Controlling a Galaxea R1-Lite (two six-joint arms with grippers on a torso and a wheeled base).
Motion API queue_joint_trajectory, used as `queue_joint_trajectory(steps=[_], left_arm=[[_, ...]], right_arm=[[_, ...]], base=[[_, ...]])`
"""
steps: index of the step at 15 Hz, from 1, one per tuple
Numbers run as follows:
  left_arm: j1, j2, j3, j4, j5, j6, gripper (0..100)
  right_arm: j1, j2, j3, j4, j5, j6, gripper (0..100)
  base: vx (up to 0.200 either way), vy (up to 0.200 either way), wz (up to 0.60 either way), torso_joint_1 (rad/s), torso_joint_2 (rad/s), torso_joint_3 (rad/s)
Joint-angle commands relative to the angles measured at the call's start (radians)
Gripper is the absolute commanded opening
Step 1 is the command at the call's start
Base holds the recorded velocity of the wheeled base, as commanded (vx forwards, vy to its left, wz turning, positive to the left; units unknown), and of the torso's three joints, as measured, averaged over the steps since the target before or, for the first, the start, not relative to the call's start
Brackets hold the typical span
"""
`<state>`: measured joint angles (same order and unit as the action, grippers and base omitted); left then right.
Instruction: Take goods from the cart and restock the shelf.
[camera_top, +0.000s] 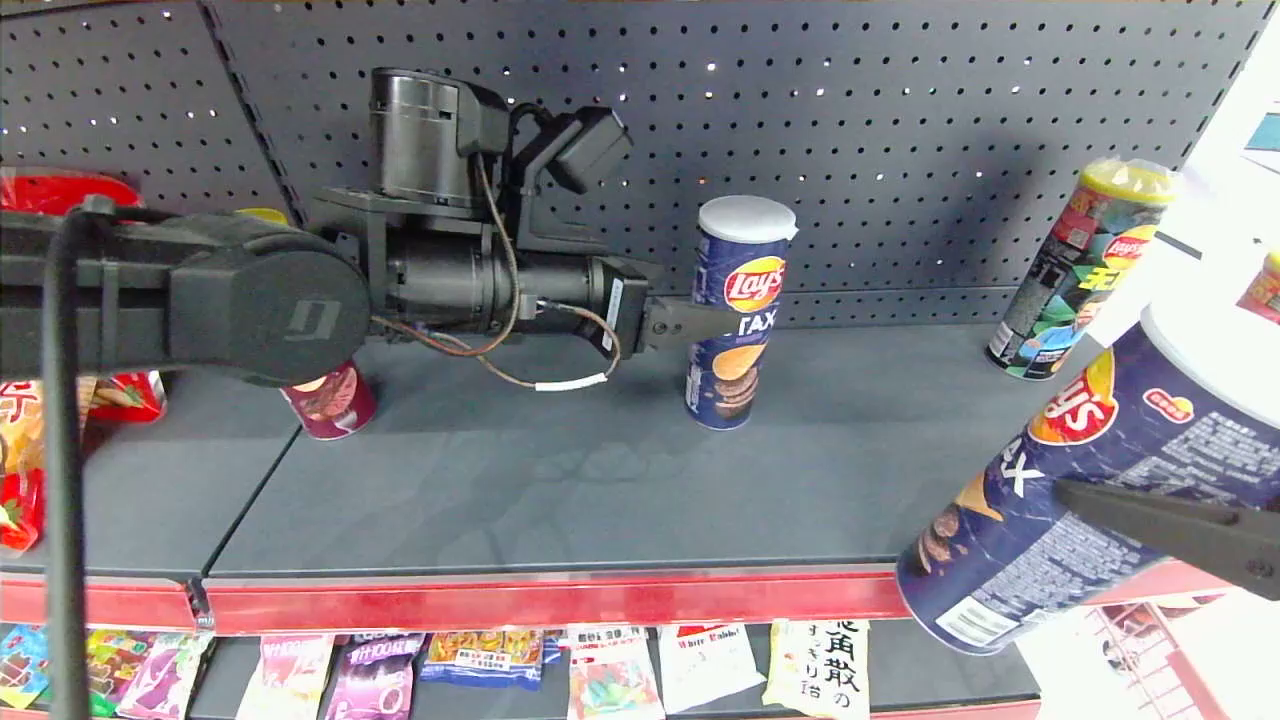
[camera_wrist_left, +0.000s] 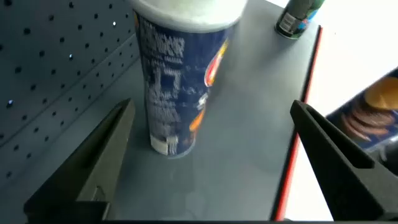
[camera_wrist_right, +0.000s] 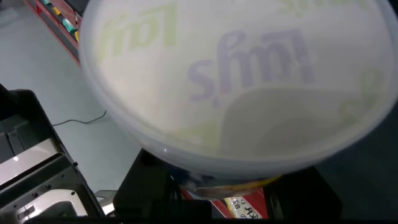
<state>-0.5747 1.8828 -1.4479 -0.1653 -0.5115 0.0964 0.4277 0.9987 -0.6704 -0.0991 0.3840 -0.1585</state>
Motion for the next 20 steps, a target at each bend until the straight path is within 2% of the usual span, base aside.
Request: queue_joint_trajectory(steps=[1, 9, 12, 18, 20], left_arm=[[-0.013, 0.065, -0.048, 0.000, 0.018, 0.002, 100], [-0.025, 0.184, -0.209, -0.013, 0.082, 0.005, 100], [-0.030, 0.219, -0.252, -0.014, 0.136, 0.008, 100], [-0.057, 0.248, -0.287, -0.013, 0.136, 0.003, 100], [-0.057, 0.279, -0.330, -0.013, 0.140, 0.003, 100]], right_arm=[[0.000, 0.003, 0.000, -0.001, -0.002, 0.001, 0], [0.002, 0.006, -0.003, 0.001, -0.004, 0.001, 0], [0.002, 0.006, -0.001, 0.001, -0.004, 0.001, 0], [0.002, 0.005, 0.000, 0.001, -0.004, 0.001, 0], [0.002, 0.005, 0.000, 0.001, -0.004, 0.001, 0]], base=[[0.000, 0.000, 0.00, 0.000, 0.00, 0.000], [0.000, 0.000, 0.00, 0.000, 0.00, 0.000], [0.000, 0.000, 0.00, 0.000, 0.00, 0.000], [0.000, 0.000, 0.00, 0.000, 0.00, 0.000], [0.000, 0.000, 0.00, 0.000, 0.00, 0.000]])
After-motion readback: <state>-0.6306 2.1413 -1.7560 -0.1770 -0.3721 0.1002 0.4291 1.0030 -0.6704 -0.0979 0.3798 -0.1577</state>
